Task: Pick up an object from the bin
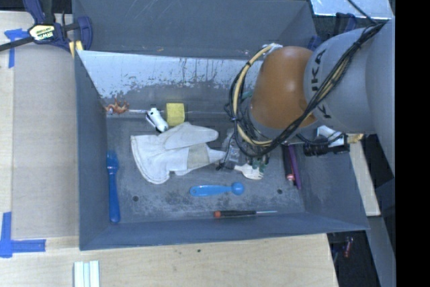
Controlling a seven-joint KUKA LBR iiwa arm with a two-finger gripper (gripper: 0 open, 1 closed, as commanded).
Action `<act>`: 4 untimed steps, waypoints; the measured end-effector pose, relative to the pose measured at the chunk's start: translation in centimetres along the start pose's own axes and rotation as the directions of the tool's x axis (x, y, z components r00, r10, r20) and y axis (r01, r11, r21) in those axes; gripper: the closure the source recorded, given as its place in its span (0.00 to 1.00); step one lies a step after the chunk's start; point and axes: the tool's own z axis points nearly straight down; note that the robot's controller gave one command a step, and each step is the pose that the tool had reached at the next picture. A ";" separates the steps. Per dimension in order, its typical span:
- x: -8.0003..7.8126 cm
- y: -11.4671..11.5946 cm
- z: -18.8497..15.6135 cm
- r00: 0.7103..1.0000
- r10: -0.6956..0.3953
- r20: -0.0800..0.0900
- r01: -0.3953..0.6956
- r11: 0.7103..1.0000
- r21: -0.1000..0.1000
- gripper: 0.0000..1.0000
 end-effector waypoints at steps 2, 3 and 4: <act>-0.3 0.1 -4.5 1.000 -0.002 0.009 0.002 1.000 -0.003 1.00; -0.3 0.1 -5.3 1.000 -0.003 0.010 0.003 1.000 -0.003 1.00; -0.3 0.1 -5.5 1.000 -0.003 0.012 0.003 1.000 -0.004 1.00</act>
Offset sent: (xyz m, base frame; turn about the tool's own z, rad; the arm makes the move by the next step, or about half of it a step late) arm 0.0012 0.0001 0.0464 -0.0003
